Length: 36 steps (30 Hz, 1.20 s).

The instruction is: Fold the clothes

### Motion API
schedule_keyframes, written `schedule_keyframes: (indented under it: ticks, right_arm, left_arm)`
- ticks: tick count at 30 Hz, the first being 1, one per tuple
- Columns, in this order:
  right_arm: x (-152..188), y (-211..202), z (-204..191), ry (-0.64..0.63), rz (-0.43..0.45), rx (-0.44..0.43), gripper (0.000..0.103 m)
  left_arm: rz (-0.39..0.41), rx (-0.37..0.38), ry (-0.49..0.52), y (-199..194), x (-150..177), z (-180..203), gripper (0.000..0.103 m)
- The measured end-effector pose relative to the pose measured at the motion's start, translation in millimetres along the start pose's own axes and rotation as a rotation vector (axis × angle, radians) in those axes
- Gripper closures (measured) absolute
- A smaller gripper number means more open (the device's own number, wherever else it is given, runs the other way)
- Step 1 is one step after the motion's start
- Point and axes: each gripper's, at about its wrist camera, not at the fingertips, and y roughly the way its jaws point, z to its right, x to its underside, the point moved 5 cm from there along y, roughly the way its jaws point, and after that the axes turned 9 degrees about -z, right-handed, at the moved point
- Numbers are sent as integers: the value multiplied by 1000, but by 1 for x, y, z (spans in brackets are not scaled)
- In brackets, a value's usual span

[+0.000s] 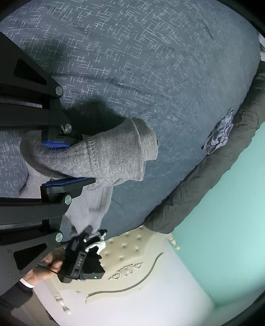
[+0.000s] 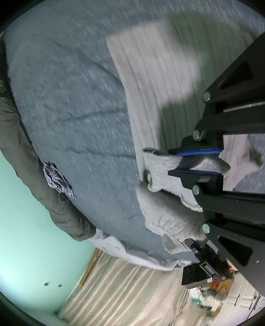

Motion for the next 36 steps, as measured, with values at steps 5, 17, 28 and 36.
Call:
schedule_keyframes:
  ticks: [5, 17, 28, 36]
  right_arm:
    - [-6, -26, 26, -19, -7, 76, 92]
    - [3, -19, 101, 30, -22, 208, 92]
    - [-5, -36, 87, 3, 17, 344, 67]
    - [9, -4, 32, -97, -65, 208, 78]
  left_arm:
    - [-1, 0, 8, 1, 4, 1, 78]
    - [-21, -21, 38, 9, 8, 6, 78]
    - [-33, -17, 63, 15, 10, 16, 78]
    - [-30, -9, 67, 14, 10, 19, 78]
